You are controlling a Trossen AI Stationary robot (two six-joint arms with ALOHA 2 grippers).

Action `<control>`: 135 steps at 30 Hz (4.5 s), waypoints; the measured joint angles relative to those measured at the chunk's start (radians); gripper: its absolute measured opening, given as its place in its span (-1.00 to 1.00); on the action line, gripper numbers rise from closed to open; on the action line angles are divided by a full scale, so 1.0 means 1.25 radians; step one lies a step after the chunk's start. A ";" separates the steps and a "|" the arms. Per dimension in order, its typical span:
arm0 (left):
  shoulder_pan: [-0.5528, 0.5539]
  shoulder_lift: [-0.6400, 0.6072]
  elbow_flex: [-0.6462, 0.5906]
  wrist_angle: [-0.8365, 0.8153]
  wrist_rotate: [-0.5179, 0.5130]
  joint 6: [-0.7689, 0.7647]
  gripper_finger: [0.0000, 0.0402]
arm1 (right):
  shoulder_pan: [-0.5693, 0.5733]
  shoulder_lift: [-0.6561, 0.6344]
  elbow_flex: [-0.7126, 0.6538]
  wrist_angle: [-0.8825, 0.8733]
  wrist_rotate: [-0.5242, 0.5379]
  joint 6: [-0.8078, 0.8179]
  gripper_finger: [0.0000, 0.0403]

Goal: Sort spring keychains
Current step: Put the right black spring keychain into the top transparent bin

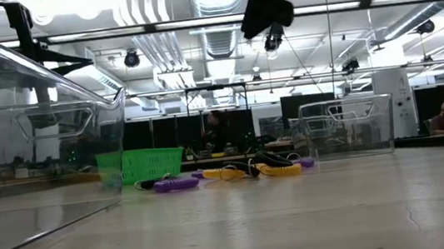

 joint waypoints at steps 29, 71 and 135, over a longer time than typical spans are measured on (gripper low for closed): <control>0.000 0.000 0.000 -0.001 0.002 -0.001 -1.00 | -0.007 0.317 0.031 -0.053 0.011 -0.384 -0.15; 0.000 0.002 0.000 -0.005 0.002 0.004 -1.00 | -0.039 0.360 0.023 -0.036 -0.022 -0.384 -0.93; 0.000 0.002 0.000 -0.008 0.002 0.005 -1.00 | -0.199 0.339 0.518 -0.502 -0.013 -0.347 -0.94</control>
